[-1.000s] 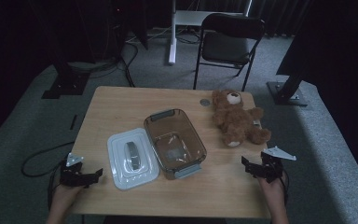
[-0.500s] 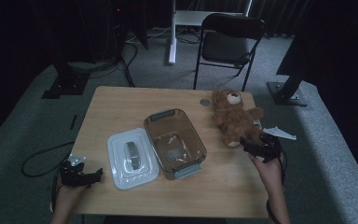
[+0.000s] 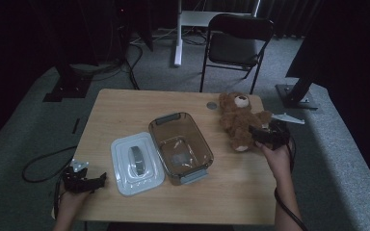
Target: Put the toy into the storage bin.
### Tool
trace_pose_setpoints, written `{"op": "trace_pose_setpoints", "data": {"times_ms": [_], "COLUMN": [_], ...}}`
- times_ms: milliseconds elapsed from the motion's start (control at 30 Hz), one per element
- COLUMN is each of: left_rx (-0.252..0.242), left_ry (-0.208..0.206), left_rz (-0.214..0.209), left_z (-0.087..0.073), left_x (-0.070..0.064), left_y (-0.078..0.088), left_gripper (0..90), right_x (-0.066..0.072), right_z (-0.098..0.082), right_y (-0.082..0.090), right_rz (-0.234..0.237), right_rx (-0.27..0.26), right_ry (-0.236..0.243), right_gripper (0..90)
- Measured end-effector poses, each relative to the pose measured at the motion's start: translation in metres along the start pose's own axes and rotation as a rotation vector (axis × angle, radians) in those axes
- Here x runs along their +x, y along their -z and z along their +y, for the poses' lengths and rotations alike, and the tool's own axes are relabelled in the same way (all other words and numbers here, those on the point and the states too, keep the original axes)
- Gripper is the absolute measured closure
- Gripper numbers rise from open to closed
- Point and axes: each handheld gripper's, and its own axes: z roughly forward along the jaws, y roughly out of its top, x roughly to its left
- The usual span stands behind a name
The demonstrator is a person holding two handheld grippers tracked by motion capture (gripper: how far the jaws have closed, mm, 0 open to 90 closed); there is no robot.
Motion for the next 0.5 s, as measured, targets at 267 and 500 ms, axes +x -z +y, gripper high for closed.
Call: {"op": "trace_pose_setpoints", "data": {"times_ms": [267,500], "left_rx": [0.001,0.000], "left_ry": [-0.003,-0.005], "left_rz": [-0.002,-0.003], "left_z": [0.001,0.001], "left_x": [-0.001,-0.001], "left_y": [0.000,-0.001], "left_gripper": [2.8,2.7], "right_x": [-0.005,-0.002], "right_z": [0.021,0.027], "right_y": [-0.019,-0.045], "right_rz": [-0.010,-0.011], "right_rx": [0.018,0.072], "right_ry": [-0.019,-0.027], "right_gripper": [11.3,11.2]}}
